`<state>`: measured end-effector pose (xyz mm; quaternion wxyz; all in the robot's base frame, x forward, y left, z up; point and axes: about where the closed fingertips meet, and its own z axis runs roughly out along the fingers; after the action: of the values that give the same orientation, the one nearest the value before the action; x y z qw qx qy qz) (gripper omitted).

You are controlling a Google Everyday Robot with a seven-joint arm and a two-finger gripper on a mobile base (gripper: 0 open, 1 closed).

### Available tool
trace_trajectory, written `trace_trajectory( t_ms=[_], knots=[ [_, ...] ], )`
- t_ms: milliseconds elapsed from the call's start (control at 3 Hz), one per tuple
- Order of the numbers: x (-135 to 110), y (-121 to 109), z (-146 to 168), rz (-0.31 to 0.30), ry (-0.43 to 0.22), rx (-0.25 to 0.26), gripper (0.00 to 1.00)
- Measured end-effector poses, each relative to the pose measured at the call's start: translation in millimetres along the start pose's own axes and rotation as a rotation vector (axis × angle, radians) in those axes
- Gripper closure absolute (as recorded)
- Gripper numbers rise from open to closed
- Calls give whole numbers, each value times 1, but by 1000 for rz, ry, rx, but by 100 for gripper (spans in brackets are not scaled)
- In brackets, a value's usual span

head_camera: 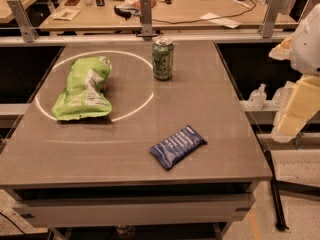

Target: Pick green rice chip bag

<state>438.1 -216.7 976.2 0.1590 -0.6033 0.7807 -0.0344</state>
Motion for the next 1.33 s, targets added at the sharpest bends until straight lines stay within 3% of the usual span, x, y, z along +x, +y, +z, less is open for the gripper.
trace_trajectory(
  t_ms=[667,1000,1333],
  knots=[
    [-4,0,0,24,-10,-10,0],
    [-18,4,8,121,-72,-63,0],
    [-41,8,12,251,-181,-97,0]
  ],
)
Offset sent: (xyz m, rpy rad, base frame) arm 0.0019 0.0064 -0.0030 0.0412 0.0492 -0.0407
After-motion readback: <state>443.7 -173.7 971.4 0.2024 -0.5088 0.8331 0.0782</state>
